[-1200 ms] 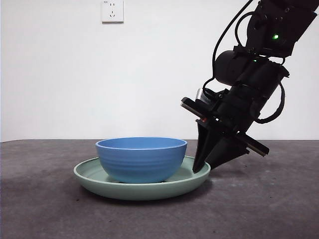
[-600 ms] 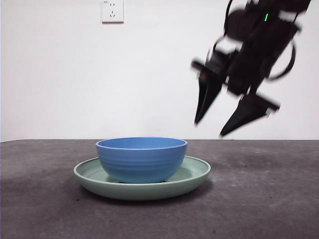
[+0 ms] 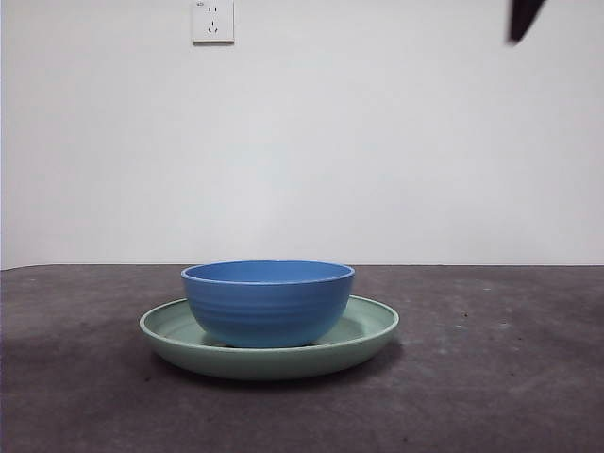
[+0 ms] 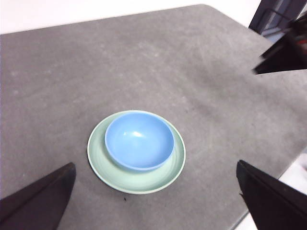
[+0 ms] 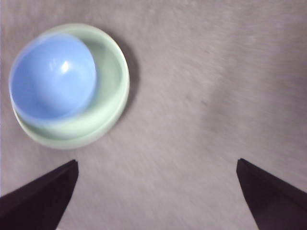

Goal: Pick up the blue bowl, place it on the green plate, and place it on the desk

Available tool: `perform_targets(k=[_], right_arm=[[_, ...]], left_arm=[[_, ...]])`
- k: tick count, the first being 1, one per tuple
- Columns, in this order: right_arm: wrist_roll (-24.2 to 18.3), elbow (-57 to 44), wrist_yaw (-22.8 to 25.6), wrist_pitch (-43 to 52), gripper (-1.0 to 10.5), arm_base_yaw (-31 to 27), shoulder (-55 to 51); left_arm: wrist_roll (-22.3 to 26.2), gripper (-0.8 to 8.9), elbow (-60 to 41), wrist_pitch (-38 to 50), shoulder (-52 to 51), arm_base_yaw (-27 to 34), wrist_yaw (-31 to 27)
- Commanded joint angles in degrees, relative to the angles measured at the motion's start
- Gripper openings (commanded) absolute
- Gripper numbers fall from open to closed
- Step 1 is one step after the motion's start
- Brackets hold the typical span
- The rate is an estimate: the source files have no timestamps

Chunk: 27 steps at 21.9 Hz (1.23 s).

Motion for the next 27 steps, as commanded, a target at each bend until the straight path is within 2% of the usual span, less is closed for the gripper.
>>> perform_targets(k=[1,9,15,16,17,18,19,20,27], right_arm=[[-3.7,0.7,0.4,-2.0,6.4,1.1,-5.2],[-5.5,0.7,-0.4,-9.0,6.4,2.1,-20.6],[-5.5,0.7,-0.4,-10.1,6.3,2.1,-22.3],[-5.0,0.7,-0.4,-10.1,5.8,2.1,-22.3],[-4.8,0.7,-0.4,-10.1,3.9,2.1,-22.3],[-4.8,0.7,-0.4,-10.0,1.4,2.1,-22.3],[-4.8,0.7,-0.4,-10.0,0.0,2.1,-22.3],[-4.8,0.7,-0.4,-10.0,0.2,2.1,-22.3],[-4.9,0.8,-0.2,-9.7,0.2,2.1,-22.3]], left_arm=[[1.1,6.55,0.5,0.3,0.4,-0.2,-0.2],[1.1,6.55,0.5,0.2,0.4,-0.2,-0.2],[1.0,6.53,0.5,0.3,0.4,-0.2,-0.2],[1.1,6.42,0.5,0.3,0.4,-0.2,-0.2],[1.1,5.10,0.5,0.2,0.4,-0.2,-0.2],[1.1,2.49,0.5,0.1,0.4,-0.2,-0.2],[1.0,-0.17,0.5,-0.1,0.4,-0.2,-0.2],[0.8,0.48,0.6,-0.1,0.3,-0.2,-0.2],[0.9,0.55,0.6,-0.1,0.3,-0.2,-0.2]])
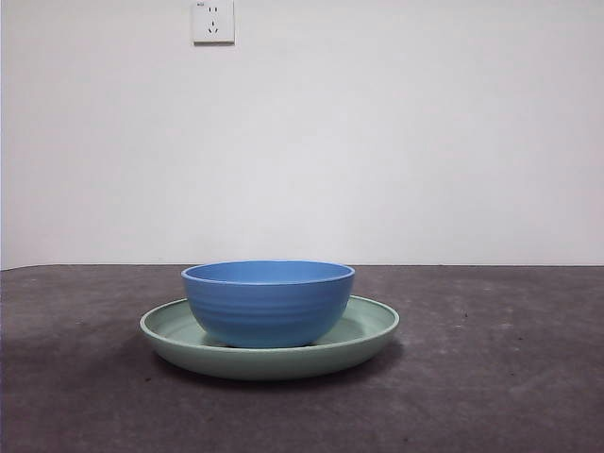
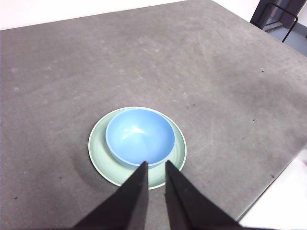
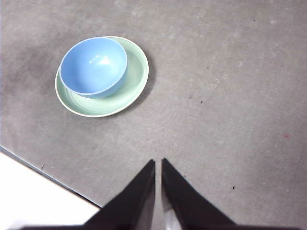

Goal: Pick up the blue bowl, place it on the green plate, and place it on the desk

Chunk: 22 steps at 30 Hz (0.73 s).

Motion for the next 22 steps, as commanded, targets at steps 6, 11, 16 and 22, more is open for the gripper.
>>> perform_targets(k=[6,11,16,22], right_arm=[[-0.2,0.8,0.1,0.4,0.2,0.3,0.3],[-0.2,0.8,0.1,0.5,0.2,0.3,0.3],[-0.2,0.8,0.1,0.4,0.2,0.3,0.3],[-0.2,0.8,0.1,0.5,0.2,0.3,0.3]], left_arm=[[0.4,0.55,0.5,0.5,0.3,-0.2,-0.2],[0.4,0.55,0.5,0.5,0.1,2.7,-0.2],[0.9,0.55,-2.6,2.9,-1.5,12.2,0.2],[1.0,0.55,-14.3,12.3,-9.3,23.7,0.2]])
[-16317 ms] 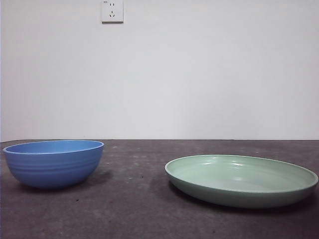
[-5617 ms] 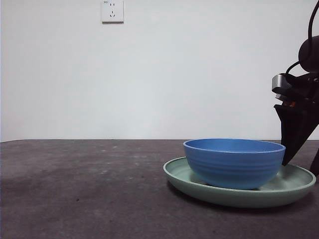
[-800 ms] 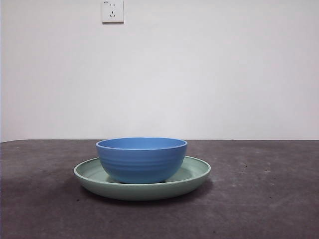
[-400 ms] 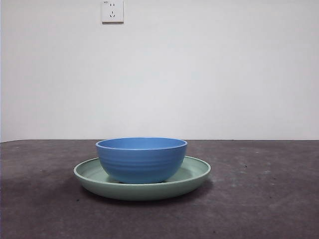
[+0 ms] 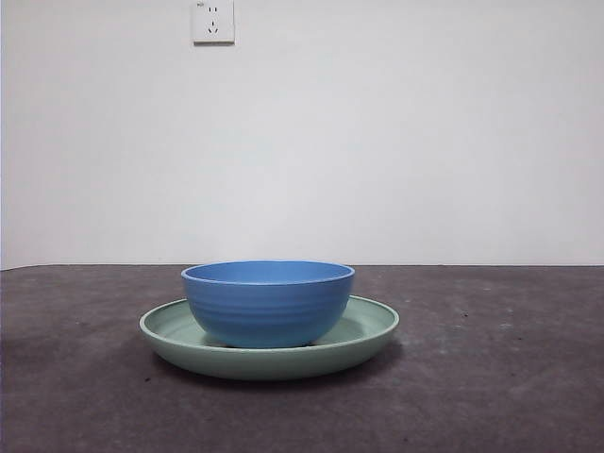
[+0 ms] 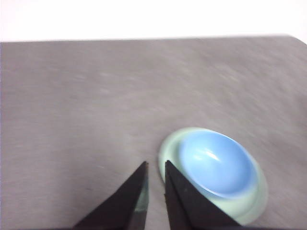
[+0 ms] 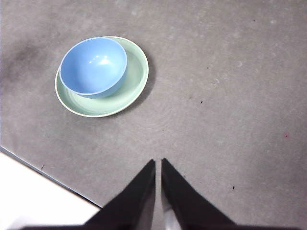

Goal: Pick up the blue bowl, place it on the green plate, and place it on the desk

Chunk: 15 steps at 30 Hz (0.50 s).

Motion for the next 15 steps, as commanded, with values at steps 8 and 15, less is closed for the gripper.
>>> perform_targets(k=[8,15], right_arm=[[-0.2,0.8,0.1,0.5,0.2,0.3,0.3],[-0.2,0.8,0.1,0.5,0.2,0.3,0.3]], left_arm=[[6.0,0.55,-23.9,19.5,-13.9,7.7,-0.3],[6.0,0.55,-38.2,30.9,-19.8,10.4,-3.4]])
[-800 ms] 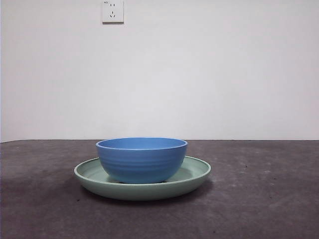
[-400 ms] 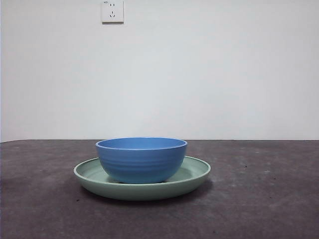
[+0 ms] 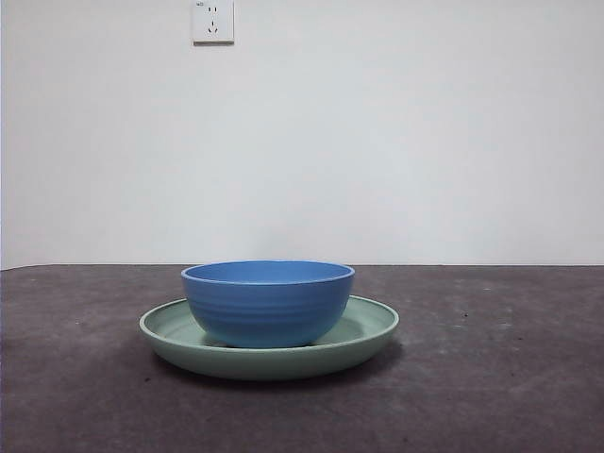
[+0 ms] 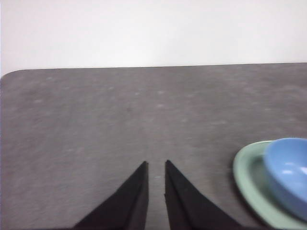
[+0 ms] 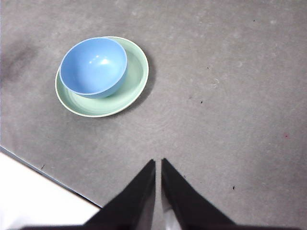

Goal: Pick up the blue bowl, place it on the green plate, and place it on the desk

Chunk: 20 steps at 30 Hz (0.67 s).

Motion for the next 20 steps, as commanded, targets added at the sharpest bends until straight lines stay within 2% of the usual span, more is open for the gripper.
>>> perform_targets(k=[1,6,20], right_arm=[[-0.2,0.8,0.1,0.5,0.2,0.3,0.3],[-0.2,0.8,0.1,0.5,0.2,0.3,0.3],[-0.2,0.8,0.1,0.8,0.2,0.3,0.3]], left_arm=[[0.9,0.55,-4.2,3.5,-1.1,1.0,-3.1],[0.9,0.54,-8.4,5.1,-3.1,2.0,-6.1],[-0.8,0.55,-11.3,3.6,-6.0,3.6,-6.2]])
